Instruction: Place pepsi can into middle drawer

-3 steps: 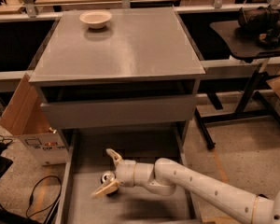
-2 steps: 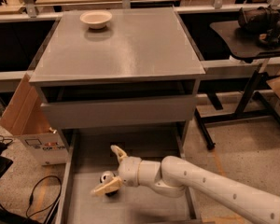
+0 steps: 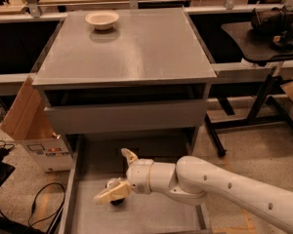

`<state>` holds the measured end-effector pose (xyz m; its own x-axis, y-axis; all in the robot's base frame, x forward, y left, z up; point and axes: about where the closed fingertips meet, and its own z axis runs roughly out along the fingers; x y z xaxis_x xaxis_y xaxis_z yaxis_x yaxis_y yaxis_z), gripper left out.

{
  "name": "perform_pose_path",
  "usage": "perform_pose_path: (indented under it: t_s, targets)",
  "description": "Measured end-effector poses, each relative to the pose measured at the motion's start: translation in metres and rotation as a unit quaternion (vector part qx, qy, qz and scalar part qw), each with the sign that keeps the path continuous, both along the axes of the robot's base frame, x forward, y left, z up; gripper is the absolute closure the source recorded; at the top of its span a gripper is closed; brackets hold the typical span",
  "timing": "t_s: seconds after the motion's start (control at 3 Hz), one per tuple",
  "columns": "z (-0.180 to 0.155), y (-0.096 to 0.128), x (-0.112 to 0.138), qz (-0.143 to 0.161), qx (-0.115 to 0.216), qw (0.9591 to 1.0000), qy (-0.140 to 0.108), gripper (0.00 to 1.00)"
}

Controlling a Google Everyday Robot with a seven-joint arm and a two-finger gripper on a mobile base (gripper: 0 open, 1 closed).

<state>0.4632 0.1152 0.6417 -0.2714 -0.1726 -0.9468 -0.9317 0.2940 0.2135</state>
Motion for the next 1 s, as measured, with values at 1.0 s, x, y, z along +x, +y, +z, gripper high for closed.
perform_pose_path:
  t_s: [1.0]
  targets:
    - [0.028, -0.042, 0.001, -0.047, -0.015, 0.9988, -0.002, 0.0]
